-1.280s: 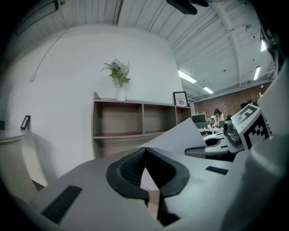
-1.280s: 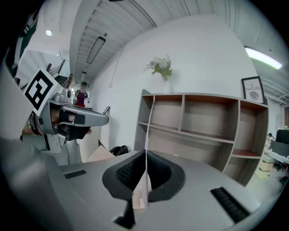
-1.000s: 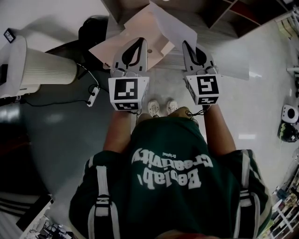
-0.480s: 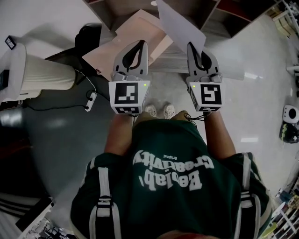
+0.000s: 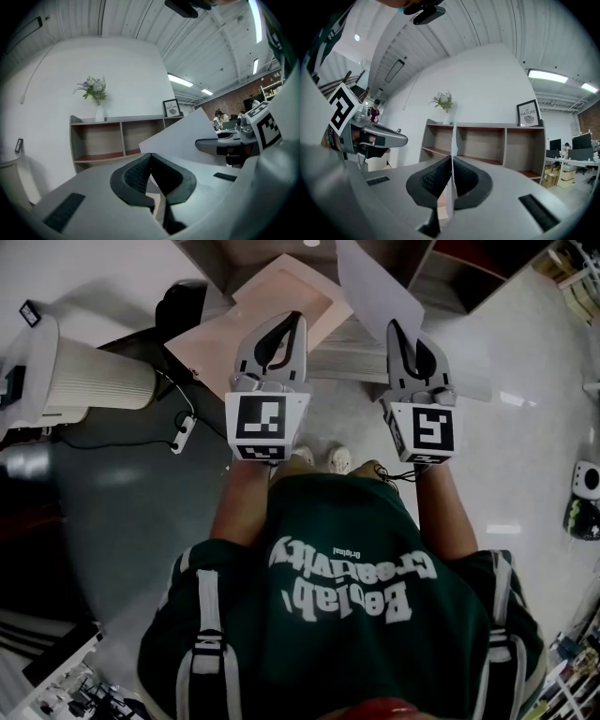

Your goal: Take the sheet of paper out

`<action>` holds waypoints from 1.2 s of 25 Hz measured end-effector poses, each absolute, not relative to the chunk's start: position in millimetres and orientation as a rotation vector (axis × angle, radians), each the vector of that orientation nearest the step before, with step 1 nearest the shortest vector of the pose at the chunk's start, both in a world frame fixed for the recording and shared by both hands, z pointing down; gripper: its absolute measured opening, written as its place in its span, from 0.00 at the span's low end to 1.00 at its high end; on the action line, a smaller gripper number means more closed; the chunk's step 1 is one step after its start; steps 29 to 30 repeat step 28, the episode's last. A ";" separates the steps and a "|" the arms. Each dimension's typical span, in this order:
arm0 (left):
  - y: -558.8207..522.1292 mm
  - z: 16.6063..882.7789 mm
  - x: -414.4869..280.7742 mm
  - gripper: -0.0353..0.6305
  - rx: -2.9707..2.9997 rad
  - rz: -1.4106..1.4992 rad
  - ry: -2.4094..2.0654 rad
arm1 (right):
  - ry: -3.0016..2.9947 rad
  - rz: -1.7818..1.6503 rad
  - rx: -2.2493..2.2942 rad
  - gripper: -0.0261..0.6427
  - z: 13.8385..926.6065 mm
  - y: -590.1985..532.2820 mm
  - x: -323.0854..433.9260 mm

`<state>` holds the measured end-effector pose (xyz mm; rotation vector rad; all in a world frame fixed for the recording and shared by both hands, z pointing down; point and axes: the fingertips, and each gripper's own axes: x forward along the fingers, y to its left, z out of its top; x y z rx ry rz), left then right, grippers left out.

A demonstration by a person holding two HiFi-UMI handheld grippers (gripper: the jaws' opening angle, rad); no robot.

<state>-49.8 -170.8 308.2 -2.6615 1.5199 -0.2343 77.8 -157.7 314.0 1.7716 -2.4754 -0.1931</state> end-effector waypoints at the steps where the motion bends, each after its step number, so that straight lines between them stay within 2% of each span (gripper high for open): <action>1: -170.9 308.3 -50.2 0.08 -2.661 -0.235 1.524 | -2.480 -0.199 1.765 0.09 313.3 -158.1 76.5; 30: -181.5 322.3 -61.3 0.08 -2.618 -0.298 1.581 | -2.502 -0.220 1.728 0.09 320.9 -158.9 72.9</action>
